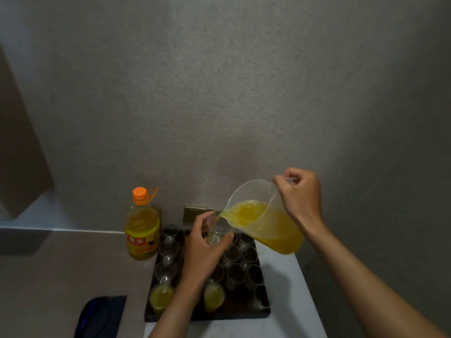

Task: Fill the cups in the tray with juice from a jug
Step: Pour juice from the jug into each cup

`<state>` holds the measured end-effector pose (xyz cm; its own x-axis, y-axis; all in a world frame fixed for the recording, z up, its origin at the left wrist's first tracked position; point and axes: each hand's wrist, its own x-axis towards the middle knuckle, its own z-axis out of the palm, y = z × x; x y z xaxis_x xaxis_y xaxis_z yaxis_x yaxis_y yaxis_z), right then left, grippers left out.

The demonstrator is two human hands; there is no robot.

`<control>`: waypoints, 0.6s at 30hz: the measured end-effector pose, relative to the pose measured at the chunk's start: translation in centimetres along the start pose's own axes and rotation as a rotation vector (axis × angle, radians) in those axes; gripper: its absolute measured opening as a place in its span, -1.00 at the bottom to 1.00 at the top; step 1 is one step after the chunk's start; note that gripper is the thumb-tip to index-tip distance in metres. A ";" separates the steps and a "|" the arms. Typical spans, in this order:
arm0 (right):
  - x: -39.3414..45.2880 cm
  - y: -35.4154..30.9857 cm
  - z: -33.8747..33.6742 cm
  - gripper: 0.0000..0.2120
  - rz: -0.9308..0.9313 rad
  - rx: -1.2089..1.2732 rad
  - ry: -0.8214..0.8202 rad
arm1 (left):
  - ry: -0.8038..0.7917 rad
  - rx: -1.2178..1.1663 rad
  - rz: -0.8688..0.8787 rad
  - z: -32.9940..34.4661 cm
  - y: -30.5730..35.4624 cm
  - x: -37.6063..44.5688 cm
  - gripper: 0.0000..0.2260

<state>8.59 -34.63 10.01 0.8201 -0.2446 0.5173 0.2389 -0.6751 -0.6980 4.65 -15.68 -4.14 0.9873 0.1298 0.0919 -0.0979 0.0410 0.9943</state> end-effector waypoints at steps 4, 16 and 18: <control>0.7 -0.1 -0.1 -0.65 -0.019 -0.031 0.009 | 0.004 0.011 0.001 0.0 0.0 0.3 -0.50; 2.0 -0.1 -0.2 -0.65 -0.079 -0.054 0.012 | 0.005 0.008 -0.014 -0.1 -0.3 0.6 -0.52; 2.0 -0.2 -0.3 -0.64 -0.081 -0.057 0.016 | 0.004 0.015 -0.014 0.0 -0.4 0.6 -0.51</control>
<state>10.09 -35.21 11.30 0.7908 -0.1984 0.5791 0.2737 -0.7316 -0.6243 5.26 -15.57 -4.44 0.9880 0.1331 0.0783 -0.0827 0.0279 0.9962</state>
